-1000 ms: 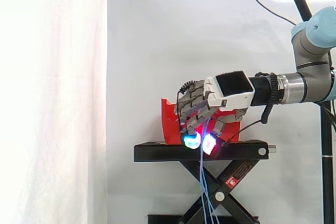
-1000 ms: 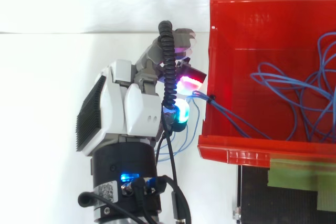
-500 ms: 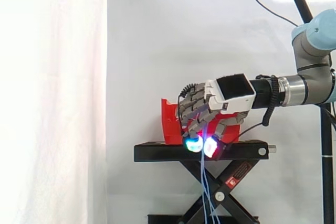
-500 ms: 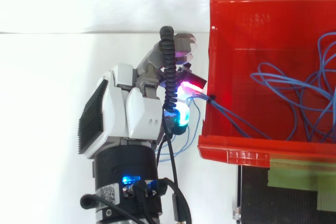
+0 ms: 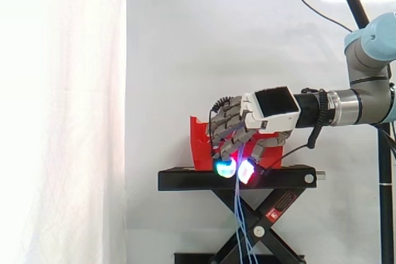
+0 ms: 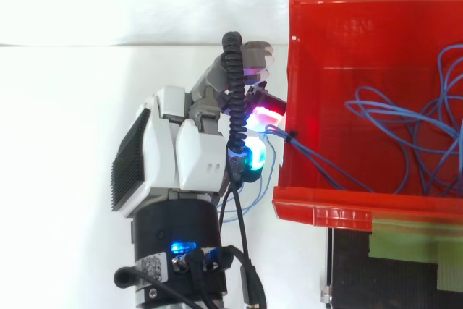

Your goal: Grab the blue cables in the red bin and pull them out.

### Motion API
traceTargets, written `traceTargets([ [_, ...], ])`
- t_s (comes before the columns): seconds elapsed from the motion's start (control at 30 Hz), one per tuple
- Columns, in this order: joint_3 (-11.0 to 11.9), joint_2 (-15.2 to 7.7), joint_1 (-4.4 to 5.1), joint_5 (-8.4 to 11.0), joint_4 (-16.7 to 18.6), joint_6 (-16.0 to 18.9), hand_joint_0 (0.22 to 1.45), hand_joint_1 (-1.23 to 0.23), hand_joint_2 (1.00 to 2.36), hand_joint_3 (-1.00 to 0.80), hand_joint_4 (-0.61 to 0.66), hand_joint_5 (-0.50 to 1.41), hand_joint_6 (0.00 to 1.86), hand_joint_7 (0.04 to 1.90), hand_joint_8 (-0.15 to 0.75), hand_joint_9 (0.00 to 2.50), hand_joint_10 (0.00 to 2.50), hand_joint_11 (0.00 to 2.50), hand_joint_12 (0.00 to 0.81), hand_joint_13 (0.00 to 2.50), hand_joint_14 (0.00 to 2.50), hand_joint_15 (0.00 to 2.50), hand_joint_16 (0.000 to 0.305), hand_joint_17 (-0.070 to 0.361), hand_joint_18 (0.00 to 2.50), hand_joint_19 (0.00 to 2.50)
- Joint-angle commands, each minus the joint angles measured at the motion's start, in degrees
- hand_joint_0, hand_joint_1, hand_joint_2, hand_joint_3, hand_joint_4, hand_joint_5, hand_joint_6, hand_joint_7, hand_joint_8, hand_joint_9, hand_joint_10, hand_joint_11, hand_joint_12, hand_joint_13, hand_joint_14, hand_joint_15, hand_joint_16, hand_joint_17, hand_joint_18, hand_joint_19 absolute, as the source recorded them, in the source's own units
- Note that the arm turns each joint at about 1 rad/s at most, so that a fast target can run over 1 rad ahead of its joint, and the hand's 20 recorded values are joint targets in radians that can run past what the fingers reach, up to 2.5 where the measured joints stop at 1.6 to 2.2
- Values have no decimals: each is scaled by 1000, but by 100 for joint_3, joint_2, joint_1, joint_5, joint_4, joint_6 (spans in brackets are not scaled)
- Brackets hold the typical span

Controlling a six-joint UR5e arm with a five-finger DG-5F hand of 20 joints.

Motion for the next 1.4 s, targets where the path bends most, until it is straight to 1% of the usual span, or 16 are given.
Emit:
traceTargets([
  [0.0, 0, -3, 4, 0, 8, -86, 827, -908, 1000, -1000, 35, 949, 12, 728, 241, 810, 19, 576, 351, 650, 19, 545, 45, 101, 594, 730],
  [0.03, 0, -3, 4, 0, 34, -130, 826, -909, 1000, -1000, 46, 935, 13, 703, 240, 812, 17, 577, 350, 650, 21, 544, 45, 101, 594, 730],
  [0.07, 0, 6, 4, 9, 34, -139, 825, -910, 1000, -1000, 27, 880, 14, 650, 239, 809, 17, 569, 351, 653, 18, 544, 45, 101, 597, 730],
  [0.13, 0, 6, 4, 9, 34, -139, 825, -911, 1000, -1000, 37, 860, 14, 618, 237, 796, 19, 572, 352, 653, 18, 546, 45, 101, 599, 730],
  [0.5, 0, -3, 4, 9, 17, -139, 825, -913, 1000, -1000, 53, 820, 14, 545, 237, 784, 17, 564, 352, 651, 20, 540, 45, 101, 597, 728],
  [0.87, -9, -3, -5, 9, -80, -139, 832, -916, 1000, -1000, 65, 846, 15, 552, 235, 785, 17, 562, 351, 651, 18, 540, 45, 101, 597, 730],
  [1.17, -9, -3, -5, 9, -53, -139, 839, -917, 1000, -1000, 61, 864, 15, 574, 239, 789, 18, 560, 350, 652, 20, 543, 44, 100, 601, 731],
  [1.3, 0, -3, -5, 9, -62, -139, 854, -916, 1000, -1000, 46, 878, 15, 620, 237, 792, 17, 563, 348, 654, 20, 541, 44, 99, 604, 730],
  [1.37, 0, 6, -5, 9, -71, -139, 870, -924, 1000, -1000, 0, 877, 14, 699, 240, 791, 20, 579, 347, 655, 18, 543, 44, 99, 608, 724],
])
